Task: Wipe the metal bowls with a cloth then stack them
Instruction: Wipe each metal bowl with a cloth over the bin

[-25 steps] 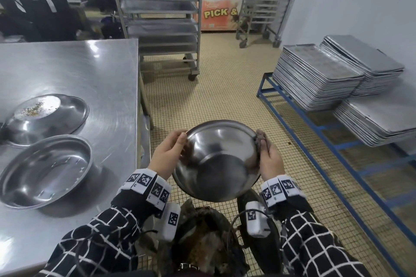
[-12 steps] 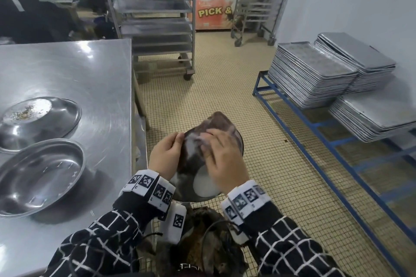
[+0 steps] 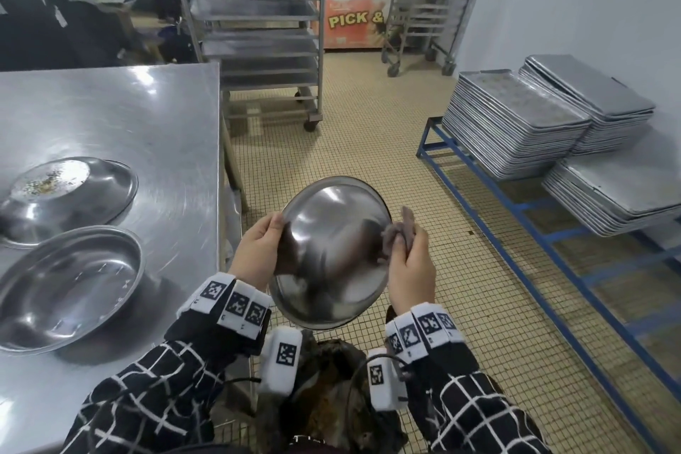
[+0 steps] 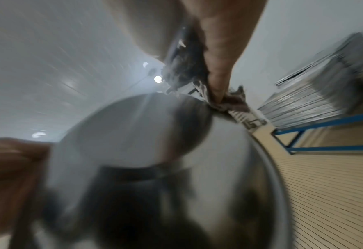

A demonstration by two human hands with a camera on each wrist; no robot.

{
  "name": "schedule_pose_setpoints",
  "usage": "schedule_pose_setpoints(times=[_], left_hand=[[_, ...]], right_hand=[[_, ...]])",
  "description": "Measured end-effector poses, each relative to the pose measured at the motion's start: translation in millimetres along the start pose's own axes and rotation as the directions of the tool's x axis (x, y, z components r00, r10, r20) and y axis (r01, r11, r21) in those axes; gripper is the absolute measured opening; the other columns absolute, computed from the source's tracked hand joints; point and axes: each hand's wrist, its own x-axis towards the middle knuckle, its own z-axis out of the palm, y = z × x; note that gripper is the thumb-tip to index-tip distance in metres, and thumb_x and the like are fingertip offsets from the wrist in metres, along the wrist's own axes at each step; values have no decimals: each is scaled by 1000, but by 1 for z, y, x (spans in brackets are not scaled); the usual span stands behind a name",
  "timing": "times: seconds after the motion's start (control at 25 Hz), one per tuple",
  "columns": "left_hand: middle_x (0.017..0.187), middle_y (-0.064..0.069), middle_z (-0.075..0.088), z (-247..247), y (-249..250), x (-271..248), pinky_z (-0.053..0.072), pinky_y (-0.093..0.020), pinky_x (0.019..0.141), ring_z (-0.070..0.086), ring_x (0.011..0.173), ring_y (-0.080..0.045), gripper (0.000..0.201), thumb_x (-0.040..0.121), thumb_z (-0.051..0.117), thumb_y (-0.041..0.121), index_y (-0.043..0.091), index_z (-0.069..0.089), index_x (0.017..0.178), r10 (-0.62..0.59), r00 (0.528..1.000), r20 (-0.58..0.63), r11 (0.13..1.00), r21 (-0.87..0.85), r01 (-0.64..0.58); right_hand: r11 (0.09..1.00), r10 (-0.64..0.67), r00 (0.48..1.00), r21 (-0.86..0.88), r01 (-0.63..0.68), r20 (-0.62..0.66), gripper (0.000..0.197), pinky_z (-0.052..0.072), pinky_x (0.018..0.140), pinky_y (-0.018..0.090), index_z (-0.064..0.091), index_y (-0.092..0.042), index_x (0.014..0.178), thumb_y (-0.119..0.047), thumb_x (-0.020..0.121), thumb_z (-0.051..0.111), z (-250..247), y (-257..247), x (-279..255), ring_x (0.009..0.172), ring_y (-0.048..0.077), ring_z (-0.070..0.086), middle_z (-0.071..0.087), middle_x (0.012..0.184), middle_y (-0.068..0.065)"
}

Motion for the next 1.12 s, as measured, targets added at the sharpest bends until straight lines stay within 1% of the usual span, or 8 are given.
schedule_pose_setpoints(times=[0.12, 0.24, 0.36, 0.44, 0.72, 0.88, 0.96, 1.12], left_hand=[[92, -10, 68, 5, 3, -2, 48, -49, 95, 63, 93, -30, 28, 99, 45, 33, 19, 68, 90, -9, 997, 77, 1000, 0, 9], [94, -10, 70, 10, 11, -1, 50, -44, 92, 65, 92, -28, 29, 100, 44, 31, 17, 68, 92, 37, 995, 96, 999, 35, -40], [89, -5, 67, 6, 12, 0, 50, -35, 85, 62, 88, -22, 29, 100, 42, 33, 19, 65, 90, 87, 994, 62, 989, 111, -93], [84, -1, 64, 0, 7, 0, 48, -31, 83, 59, 83, -17, 30, 101, 40, 33, 18, 63, 88, 92, 995, 35, 989, 116, -96], [82, 2, 63, -11, -17, 11, 46, -35, 87, 58, 84, -17, 32, 101, 39, 34, 20, 63, 84, 72, 997, -28, 997, 43, -71], [93, 5, 63, -14, -25, 18, 47, -37, 93, 59, 92, -14, 23, 100, 41, 36, 24, 61, 103, 118, 993, 28, 986, 114, -120], [105, 4, 64, -11, -21, 17, 51, -26, 84, 62, 98, -11, 22, 99, 45, 35, 30, 57, 115, 149, 983, 106, 980, 120, -162], [95, 3, 69, 2, -12, 12, 52, -31, 83, 65, 91, -15, 20, 96, 49, 35, 29, 64, 109, 198, 946, 256, 919, 286, -270]], right_hand=[[925, -339, 936, -150, 350, 90, 40, 38, 100, 23, 45, -20, 135, -35, 99, 36, 19, -26, 0, 122, 12, 47, 50, 133, -2], [825, -449, 874, -288, 486, 186, 46, 26, 110, 31, 44, -22, 138, -39, 98, 30, 32, -22, 19, 134, 17, 36, 43, 144, 0], [993, -28, 993, -111, 41, 113, 35, 42, 94, 28, 56, -15, 124, -31, 101, 35, 19, -9, 40, 116, 22, 53, 57, 128, 5], [983, 149, 988, -114, -143, 40, 31, 43, 79, 28, 61, -11, 104, -28, 102, 35, 8, 12, 38, 101, 25, 59, 62, 104, 7], [888, 387, 922, 262, -377, 12, 52, 40, 104, 46, 56, -22, 127, -57, 95, 34, 7, 47, 30, 113, 24, 53, 60, 123, 0], [985, 152, 988, 85, -152, 12, 41, 43, 85, 28, 57, -20, 124, -44, 100, 33, -15, 17, 41, 99, 15, 54, 59, 106, -5], [998, -3, 995, -61, 9, 100, 31, 39, 66, 17, 57, -19, 116, -35, 101, 35, -27, 1, 45, 83, 10, 54, 58, 91, -7], [861, -260, 878, -315, 399, 401, 17, 37, 63, 18, 56, -15, 103, -22, 100, 41, -30, -21, 49, 67, 3, 49, 54, 78, -5]])
